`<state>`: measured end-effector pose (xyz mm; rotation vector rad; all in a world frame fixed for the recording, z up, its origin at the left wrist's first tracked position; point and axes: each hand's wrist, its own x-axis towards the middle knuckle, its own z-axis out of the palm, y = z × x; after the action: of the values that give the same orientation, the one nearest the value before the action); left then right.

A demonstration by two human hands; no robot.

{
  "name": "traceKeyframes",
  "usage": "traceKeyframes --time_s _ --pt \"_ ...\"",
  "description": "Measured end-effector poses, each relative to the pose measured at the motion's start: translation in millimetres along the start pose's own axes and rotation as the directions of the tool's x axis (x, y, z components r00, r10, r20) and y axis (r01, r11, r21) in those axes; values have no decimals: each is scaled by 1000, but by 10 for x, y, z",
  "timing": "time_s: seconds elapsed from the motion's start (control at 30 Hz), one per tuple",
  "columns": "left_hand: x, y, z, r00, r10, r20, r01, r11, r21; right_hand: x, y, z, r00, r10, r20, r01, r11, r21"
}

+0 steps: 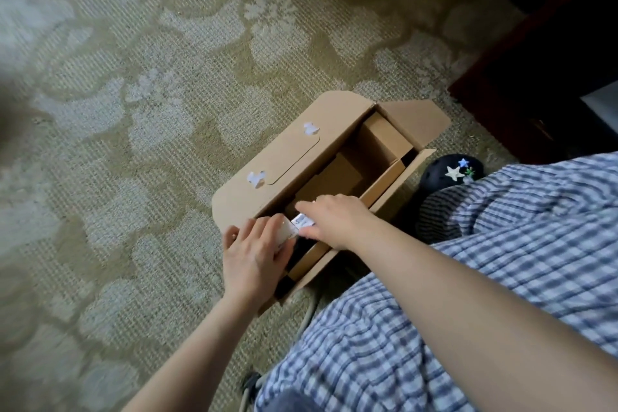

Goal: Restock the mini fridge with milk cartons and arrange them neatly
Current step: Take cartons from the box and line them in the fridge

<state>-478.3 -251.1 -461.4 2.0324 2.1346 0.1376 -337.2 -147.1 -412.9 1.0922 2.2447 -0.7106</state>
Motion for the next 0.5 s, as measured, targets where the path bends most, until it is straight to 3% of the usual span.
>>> traceKeyframes --time_s 0.1,0.33,0.5 --pt "4 8 12 1000 -12 -13 12 1000 5 32 -13 -6 998 13 64 -11 999 -39" --pt "15 20 11 999 -26 22 25 999 21 40 -94 -67 988 154 1 -154 988 12" --pt "94 57 -64 996 -37 87 36 999 18 -75 72 -170 976 205 -79 -193 971 139"
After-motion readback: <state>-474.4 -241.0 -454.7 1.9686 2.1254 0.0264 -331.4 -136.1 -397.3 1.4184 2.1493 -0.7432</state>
